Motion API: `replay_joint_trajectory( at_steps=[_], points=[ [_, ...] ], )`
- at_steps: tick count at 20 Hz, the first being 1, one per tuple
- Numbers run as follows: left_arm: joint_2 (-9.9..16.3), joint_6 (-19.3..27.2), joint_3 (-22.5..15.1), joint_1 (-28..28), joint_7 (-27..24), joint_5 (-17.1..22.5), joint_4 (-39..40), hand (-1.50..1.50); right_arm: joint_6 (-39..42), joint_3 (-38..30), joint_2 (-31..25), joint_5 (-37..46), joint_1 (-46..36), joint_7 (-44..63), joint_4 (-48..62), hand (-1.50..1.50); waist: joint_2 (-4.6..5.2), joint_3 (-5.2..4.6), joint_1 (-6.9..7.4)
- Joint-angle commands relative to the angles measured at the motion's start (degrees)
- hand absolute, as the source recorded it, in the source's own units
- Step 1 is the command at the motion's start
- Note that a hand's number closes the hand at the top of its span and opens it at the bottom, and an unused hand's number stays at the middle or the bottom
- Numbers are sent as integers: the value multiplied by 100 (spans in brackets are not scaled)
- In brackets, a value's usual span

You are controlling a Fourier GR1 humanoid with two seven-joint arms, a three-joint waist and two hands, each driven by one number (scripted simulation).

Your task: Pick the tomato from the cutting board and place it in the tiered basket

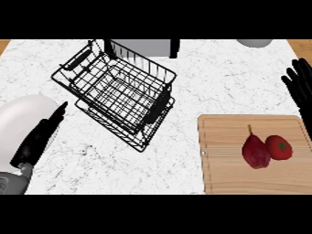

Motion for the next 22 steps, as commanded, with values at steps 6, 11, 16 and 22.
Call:
replay_joint_trajectory(
  at_steps=[6, 11, 16, 22],
  points=[
    [-1236, -81, 184, -382, -1328, 602, -424, 0, -1202, -180, 649, 741, -345, -81, 1356, -150, 122, 3, 315],
    [-1601, -196, 1, -93, -1619, 604, -108, 0, -1579, -286, 1476, 1009, -396, -1625, 2450, -150, 117, 20, 265],
    [-1438, -405, 270, -192, -1538, 683, -160, 0, -1768, 62, 745, 1920, -419, -1134, 1770, -150, 74, 8, 174],
    [-1580, -224, 177, 113, -1661, 615, -181, 0, -959, 586, -1244, 3053, -129, 871, 1332, -150, 38, -39, 61]
  ],
)
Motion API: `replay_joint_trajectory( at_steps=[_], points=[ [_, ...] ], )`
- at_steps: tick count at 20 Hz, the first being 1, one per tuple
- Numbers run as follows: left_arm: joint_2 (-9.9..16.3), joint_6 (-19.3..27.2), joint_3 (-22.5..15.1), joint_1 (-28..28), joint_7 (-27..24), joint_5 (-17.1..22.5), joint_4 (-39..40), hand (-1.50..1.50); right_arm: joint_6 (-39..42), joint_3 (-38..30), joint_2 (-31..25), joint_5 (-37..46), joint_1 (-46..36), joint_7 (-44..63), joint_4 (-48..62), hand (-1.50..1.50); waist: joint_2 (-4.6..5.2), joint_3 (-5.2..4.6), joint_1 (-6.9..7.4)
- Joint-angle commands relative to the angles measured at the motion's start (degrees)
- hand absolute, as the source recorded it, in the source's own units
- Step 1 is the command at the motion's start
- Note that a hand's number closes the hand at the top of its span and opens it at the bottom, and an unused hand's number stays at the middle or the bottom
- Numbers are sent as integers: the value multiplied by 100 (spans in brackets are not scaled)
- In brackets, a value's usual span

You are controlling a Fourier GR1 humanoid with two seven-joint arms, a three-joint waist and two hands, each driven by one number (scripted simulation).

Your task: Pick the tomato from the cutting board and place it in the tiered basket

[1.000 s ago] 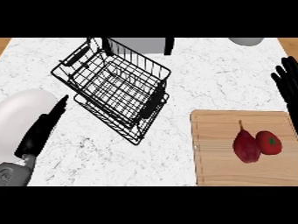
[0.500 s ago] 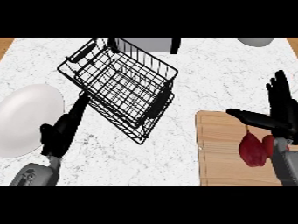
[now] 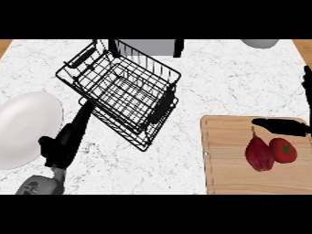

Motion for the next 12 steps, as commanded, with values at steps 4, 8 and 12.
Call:
replay_joint_trajectory(
  at_steps=[4, 8, 12],
  points=[
    [-4, -110, -14, -46, -7, 35, -39, 0, 1725, 827, -1961, 917, 1, 2125, -412, -150, -31, -55, -38],
    [-117, 7, -69, -130, 77, -34, -72, 0, 2925, 1286, -2481, 808, -183, 3358, -1246, -150, -53, -40, -61],
    [-179, -2, -32, -192, -31, -83, 74, 0, 3595, 1460, -2339, 315, -480, 4936, -2248, -150, -4, -3, -16]
  ],
)
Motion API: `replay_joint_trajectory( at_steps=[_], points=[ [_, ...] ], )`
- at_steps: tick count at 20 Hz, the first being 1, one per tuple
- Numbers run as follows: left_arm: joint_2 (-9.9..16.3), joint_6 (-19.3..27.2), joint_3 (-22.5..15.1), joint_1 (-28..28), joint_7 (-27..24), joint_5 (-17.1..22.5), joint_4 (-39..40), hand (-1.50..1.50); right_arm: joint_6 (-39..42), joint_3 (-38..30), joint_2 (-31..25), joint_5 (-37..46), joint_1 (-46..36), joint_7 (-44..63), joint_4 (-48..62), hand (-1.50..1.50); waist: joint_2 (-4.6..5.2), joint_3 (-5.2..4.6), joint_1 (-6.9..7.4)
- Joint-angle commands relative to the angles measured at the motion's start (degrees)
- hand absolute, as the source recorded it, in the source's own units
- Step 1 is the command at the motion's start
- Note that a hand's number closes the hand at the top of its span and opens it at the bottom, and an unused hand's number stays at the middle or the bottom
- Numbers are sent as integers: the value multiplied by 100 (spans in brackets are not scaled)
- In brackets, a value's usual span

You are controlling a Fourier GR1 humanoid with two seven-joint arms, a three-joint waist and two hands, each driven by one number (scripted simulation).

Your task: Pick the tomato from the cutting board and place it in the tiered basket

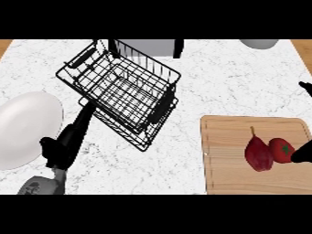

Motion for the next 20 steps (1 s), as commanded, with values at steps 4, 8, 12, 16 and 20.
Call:
replay_joint_trajectory(
  at_steps=[4, 8, 12, 16, 20],
  points=[
    [-251, 99, -100, -73, -145, -220, 37, 0, 1138, 166, 47, -704, -585, 2592, -1380, -150, 41, 28, 53],
    [-158, -115, 196, -414, -38, -97, 163, 0, 806, 143, 217, -264, -318, 2494, -1339, -150, 57, 37, 28],
    [-93, -265, 300, -292, -158, 3, 260, 0, 369, 498, 305, 640, 4, 2637, -1325, -150, 64, 34, -1],
    [-131, -240, 86, -27, -43, -136, -57, 0, 656, 486, 347, 582, -57, 2501, -470, -150, 70, 38, 83],
    [-195, -180, 211, -199, 222, -98, -184, 0, 391, 485, 600, 765, 471, 2464, -736, -150, 50, 41, 12]
  ],
)
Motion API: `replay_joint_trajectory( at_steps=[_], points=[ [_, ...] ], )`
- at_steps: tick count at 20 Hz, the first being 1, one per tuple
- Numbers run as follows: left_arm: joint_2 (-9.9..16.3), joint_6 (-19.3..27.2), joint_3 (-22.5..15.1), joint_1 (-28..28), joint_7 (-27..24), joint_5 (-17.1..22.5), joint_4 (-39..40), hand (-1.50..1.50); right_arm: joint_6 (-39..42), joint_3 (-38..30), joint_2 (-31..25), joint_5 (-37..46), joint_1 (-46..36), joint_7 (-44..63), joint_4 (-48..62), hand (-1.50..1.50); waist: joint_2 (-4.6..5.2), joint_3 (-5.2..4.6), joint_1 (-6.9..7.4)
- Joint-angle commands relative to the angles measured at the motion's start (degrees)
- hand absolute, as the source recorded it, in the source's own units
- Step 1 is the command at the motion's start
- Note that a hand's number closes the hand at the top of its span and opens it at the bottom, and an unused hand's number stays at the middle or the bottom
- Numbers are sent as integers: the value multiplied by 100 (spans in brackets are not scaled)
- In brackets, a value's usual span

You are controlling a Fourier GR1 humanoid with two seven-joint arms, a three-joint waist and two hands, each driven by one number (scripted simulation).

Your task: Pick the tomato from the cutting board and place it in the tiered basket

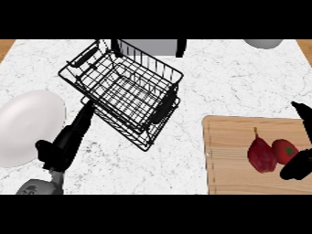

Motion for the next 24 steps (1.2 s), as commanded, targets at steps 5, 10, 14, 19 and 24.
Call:
replay_joint_trajectory(
  at_steps=[5, 10, 14, 19, 24],
  points=[
    [-61, -202, 182, -256, 94, -12, 56, 0, -336, 269, 1037, 923, 187, 250, 711, -150, 24, -13, 1],
    [-221, -242, 235, -413, 118, -45, 200, 0, 98, -289, 823, 701, 260, 161, 857, -150, 22, -14, -27],
    [-330, -80, 168, -172, 154, -252, -123, 0, -321, -519, 871, 1039, 913, -796, 1262, -150, 14, -10, -37],
    [-333, -235, 344, -68, -57, -416, 46, 0, -32, -509, 1488, 1444, 832, -405, 1174, -150, 15, -13, -20],
    [-470, -388, 509, -192, 5, -411, 178, 0, 88, -849, 1653, 1664, 892, -1105, 1585, -150, 16, -12, -25]
  ],
)
